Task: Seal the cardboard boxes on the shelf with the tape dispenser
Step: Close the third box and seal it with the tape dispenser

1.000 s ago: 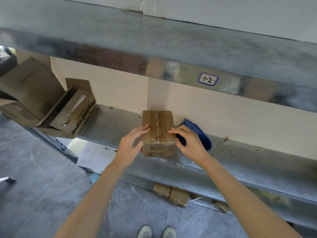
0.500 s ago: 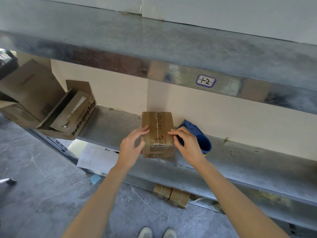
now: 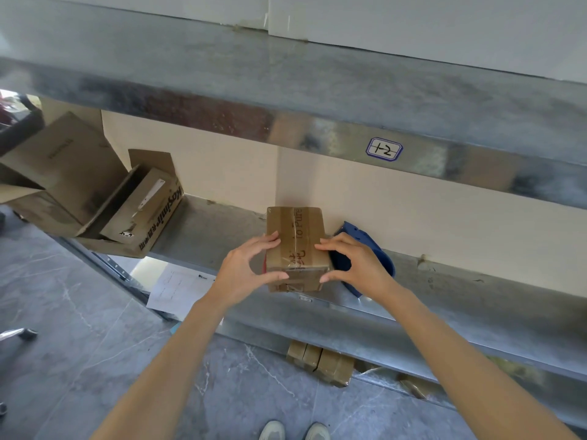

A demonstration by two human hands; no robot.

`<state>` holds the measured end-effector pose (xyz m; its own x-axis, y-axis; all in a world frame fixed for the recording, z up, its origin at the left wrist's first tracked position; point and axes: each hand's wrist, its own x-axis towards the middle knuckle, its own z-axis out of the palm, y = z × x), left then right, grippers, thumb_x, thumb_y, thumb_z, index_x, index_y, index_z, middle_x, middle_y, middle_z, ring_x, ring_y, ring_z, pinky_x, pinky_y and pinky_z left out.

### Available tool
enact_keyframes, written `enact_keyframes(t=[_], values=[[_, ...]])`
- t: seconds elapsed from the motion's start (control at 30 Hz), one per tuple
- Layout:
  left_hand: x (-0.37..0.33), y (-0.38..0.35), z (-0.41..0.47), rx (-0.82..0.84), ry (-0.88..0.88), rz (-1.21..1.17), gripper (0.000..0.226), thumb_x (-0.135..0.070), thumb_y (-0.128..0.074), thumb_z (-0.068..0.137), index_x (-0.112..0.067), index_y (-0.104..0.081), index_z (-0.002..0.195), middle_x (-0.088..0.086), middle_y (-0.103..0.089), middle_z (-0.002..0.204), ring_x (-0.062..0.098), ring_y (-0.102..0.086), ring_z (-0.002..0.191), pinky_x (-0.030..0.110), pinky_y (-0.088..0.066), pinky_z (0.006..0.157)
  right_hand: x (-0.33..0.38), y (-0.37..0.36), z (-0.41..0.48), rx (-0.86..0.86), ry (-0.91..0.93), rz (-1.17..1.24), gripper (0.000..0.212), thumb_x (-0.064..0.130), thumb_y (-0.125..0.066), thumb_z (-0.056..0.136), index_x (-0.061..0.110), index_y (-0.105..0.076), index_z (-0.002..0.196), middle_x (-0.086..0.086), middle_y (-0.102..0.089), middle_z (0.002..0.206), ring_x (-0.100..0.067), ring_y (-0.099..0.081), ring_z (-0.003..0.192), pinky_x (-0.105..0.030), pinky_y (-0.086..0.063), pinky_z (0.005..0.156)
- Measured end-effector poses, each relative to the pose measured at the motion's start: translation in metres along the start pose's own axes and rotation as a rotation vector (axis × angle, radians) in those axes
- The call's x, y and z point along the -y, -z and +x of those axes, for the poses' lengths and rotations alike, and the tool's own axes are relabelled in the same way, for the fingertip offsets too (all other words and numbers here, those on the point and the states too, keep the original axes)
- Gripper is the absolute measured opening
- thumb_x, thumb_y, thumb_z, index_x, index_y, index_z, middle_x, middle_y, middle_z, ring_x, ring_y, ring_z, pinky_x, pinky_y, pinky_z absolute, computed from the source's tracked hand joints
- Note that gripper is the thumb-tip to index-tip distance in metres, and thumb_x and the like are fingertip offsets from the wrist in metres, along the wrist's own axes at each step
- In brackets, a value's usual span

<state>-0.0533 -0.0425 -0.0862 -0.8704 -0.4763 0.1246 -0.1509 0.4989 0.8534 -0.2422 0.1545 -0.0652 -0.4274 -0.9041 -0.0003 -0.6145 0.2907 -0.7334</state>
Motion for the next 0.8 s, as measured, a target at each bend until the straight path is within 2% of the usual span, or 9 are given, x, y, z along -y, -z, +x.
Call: enact_keyframes(t=[0.1, 0.17, 0.27, 0.37, 0.43, 0.5, 0.57, 0.63, 0.8], values=[[0.002, 0.003, 0.002, 0.023, -0.022, 0.080, 0.071, -0.039, -0.087, 0.068, -0.029, -0.062, 0.134, -0.024, -0.053, 0.140, -0.007, -0.046, 0.131, 0.037, -0.040, 0.115, -0.002, 0.003, 0.006, -0.003, 0.031, -0.063, 0.063, 0.043, -0.075, 0.066, 0.027, -0.065, 0.126, 0.031, -0.049, 0.113, -0.005, -0.051, 0.123, -0.031, -0.039, 0.110], [0.003, 0.002, 0.002, 0.012, -0.031, 0.090, 0.069, -0.033, -0.087, 0.070, -0.028, -0.061, 0.134, -0.025, -0.052, 0.139, -0.007, -0.046, 0.131, 0.036, -0.040, 0.115, -0.002, 0.002, 0.007, -0.014, 0.058, -0.069, 0.060, 0.040, -0.075, 0.067, 0.024, -0.067, 0.124, 0.030, -0.051, 0.110, -0.007, -0.053, 0.123, -0.037, -0.043, 0.108], [0.002, 0.001, 0.001, 0.010, -0.037, 0.105, 0.068, -0.031, -0.087, 0.071, -0.028, -0.061, 0.134, -0.026, -0.051, 0.139, -0.008, -0.046, 0.131, 0.030, -0.038, 0.114, -0.003, 0.001, 0.006, -0.017, 0.070, -0.073, 0.056, 0.028, -0.080, 0.071, 0.021, -0.067, 0.124, 0.023, -0.055, 0.111, 0.004, -0.048, 0.120, -0.035, -0.043, 0.109], [0.000, 0.006, 0.003, 0.055, -0.052, 0.151, 0.072, -0.029, -0.089, 0.070, -0.029, -0.060, 0.136, -0.028, -0.049, 0.140, -0.007, -0.044, 0.132, 0.027, -0.035, 0.114, -0.004, 0.009, 0.007, 0.040, 0.087, -0.137, 0.061, 0.023, -0.083, 0.072, 0.024, -0.063, 0.130, 0.011, -0.058, 0.124, 0.011, -0.040, 0.120, -0.026, -0.036, 0.109], [0.000, 0.012, 0.005, 0.097, -0.066, 0.187, 0.075, -0.025, -0.090, 0.069, -0.030, -0.058, 0.137, -0.029, -0.047, 0.142, -0.008, -0.042, 0.133, 0.023, -0.032, 0.114, -0.005, 0.014, 0.009, 0.083, 0.100, -0.199, 0.063, 0.018, -0.083, 0.074, 0.025, -0.061, 0.133, 0.012, -0.056, 0.129, 0.008, -0.040, 0.121, -0.020, -0.033, 0.107], [0.002, 0.015, 0.007, 0.124, -0.078, 0.213, 0.078, -0.019, -0.090, 0.070, -0.031, -0.055, 0.138, -0.029, -0.044, 0.143, -0.011, -0.040, 0.133, 0.018, -0.029, 0.113, -0.007, 0.016, 0.010, 0.079, 0.126, -0.246, 0.061, 0.008, -0.079, 0.079, 0.026, -0.060, 0.134, 0.013, -0.056, 0.130, 0.002, -0.044, 0.123, -0.021, -0.035, 0.108], [0.004, 0.014, 0.007, 0.131, -0.100, 0.223, 0.076, -0.013, -0.088, 0.073, -0.029, -0.055, 0.140, -0.024, -0.045, 0.145, -0.014, -0.039, 0.131, 0.014, -0.029, 0.112, -0.007, 0.014, 0.009, 0.053, 0.145, -0.259, 0.055, 0.001, -0.072, 0.086, 0.026, -0.061, 0.134, 0.011, -0.057, 0.131, 0.005, -0.043, 0.121, -0.022, -0.038, 0.108], [0.005, 0.012, 0.006, 0.111, -0.125, 0.203, 0.071, -0.010, -0.085, 0.076, -0.024, -0.056, 0.139, -0.017, -0.048, 0.145, -0.017, -0.038, 0.129, 0.009, -0.030, 0.110, -0.006, 0.010, 0.007, 0.022, 0.152, -0.256, 0.049, 0.003, -0.067, 0.089, 0.025, -0.062, 0.132, 0.009, -0.058, 0.130, 0.007, -0.044, 0.120, -0.024, -0.040, 0.107], [0.005, 0.005, 0.003, 0.050, -0.106, 0.112, 0.063, -0.003, -0.079, 0.079, -0.020, -0.060, 0.136, -0.012, -0.053, 0.143, -0.004, -0.046, 0.133, 0.025, -0.038, 0.113, -0.006, -0.005, 0.006, -0.099, 0.133, -0.199, 0.036, 0.007, -0.070, 0.088, 0.019, -0.068, 0.122, 0.008, -0.062, 0.116, -0.002, -0.054, 0.121, -0.032, -0.049, 0.099]])
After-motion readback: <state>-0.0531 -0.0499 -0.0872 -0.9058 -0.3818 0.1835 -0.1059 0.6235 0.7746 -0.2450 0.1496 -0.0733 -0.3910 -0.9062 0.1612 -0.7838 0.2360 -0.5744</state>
